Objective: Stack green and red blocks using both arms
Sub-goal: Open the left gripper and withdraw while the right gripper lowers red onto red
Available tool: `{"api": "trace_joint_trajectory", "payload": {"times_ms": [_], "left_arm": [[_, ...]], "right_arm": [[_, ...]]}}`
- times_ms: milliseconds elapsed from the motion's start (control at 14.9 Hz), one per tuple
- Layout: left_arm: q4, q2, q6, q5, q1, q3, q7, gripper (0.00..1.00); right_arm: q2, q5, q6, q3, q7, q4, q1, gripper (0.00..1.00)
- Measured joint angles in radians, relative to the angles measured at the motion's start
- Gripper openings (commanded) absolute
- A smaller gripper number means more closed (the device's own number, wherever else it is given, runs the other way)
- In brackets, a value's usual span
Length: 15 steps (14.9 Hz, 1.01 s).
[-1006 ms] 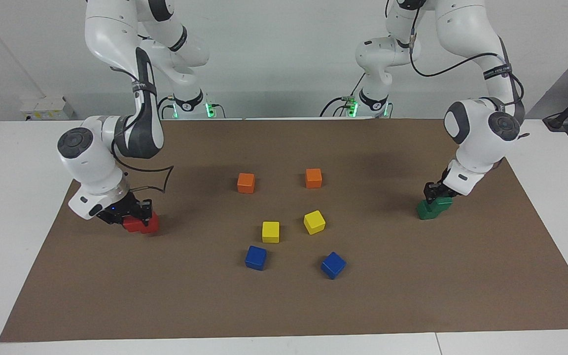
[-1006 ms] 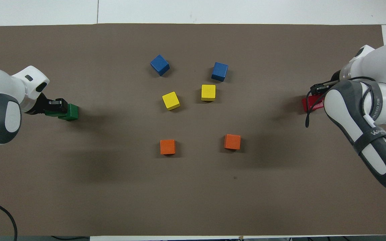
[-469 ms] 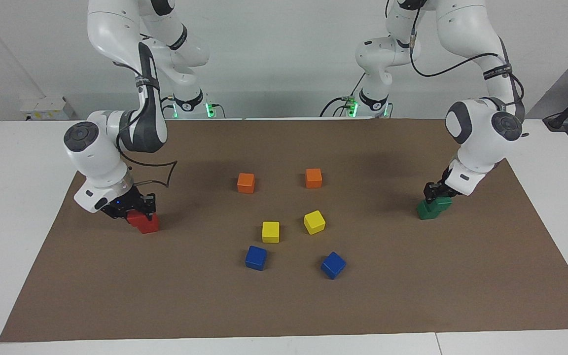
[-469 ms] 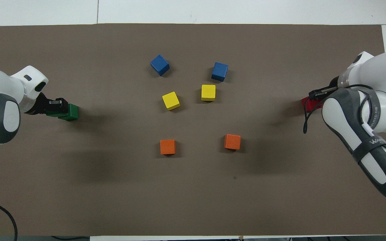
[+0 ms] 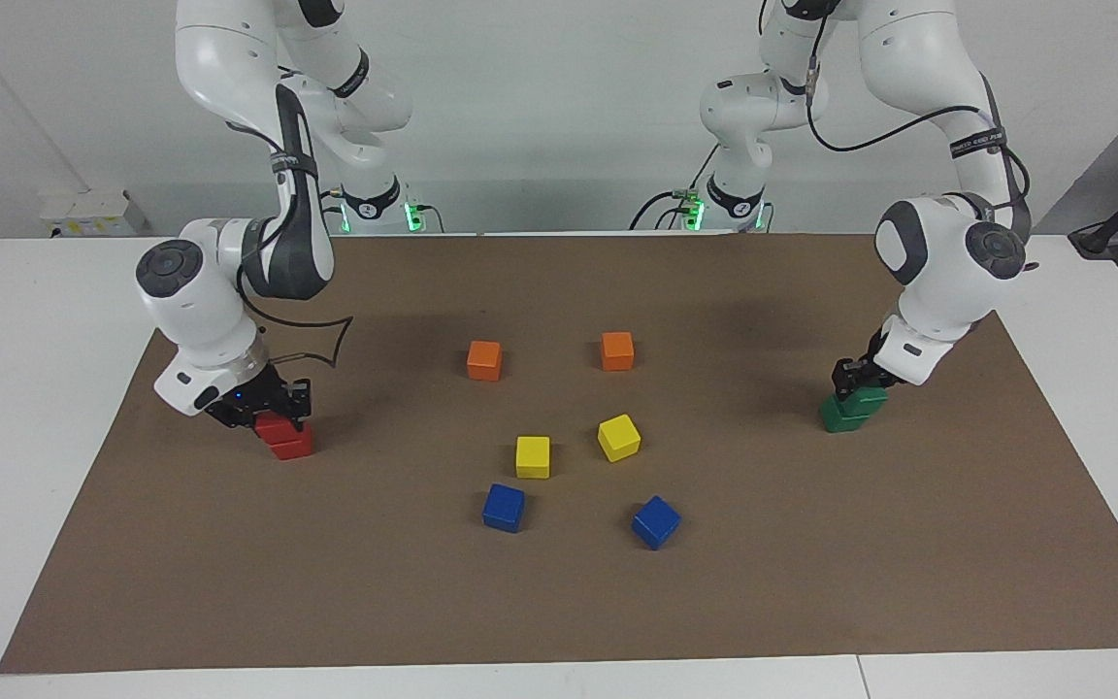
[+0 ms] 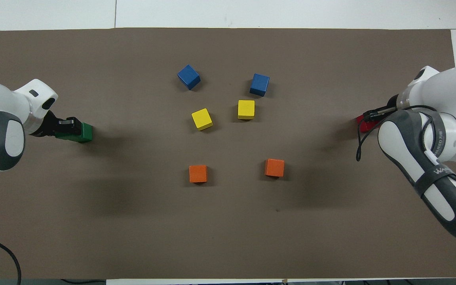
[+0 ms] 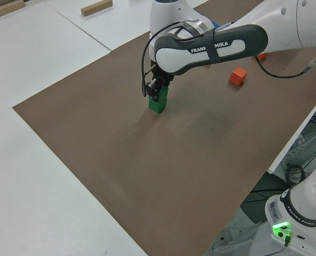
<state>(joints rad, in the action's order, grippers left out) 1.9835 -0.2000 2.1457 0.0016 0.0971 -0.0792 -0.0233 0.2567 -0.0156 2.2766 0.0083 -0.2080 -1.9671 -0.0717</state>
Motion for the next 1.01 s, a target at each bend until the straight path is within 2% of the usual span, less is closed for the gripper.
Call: {"api": "trace_joint_trajectory", "payload": {"times_ms": [603,671,939,1006], "left_arm": [[0.0,0.0,0.0,0.0,-0.001,-0.005,-0.001,0.0],[0.001,0.0,0.0,0.0,-0.001,-0.006,-0.001,0.13],[0.004,-0.001,0.0,0.0,-0.001,-0.006,-0.001,0.23],[0.004,-0.001,0.0,0.0,-0.001,-0.006,-0.001,0.33]], "right_arm": [[-0.002,0.0,0.005,0.001,0.0,-0.007,0.0,0.0],[-0.002,0.0,0.005,0.001,0.0,-0.007,0.0,0.0],[-0.002,0.0,0.005,0.001,0.0,-0.008,0.0,0.0],[-0.002,0.0,0.005,0.001,0.0,-0.009,-0.001,0.0]]}}
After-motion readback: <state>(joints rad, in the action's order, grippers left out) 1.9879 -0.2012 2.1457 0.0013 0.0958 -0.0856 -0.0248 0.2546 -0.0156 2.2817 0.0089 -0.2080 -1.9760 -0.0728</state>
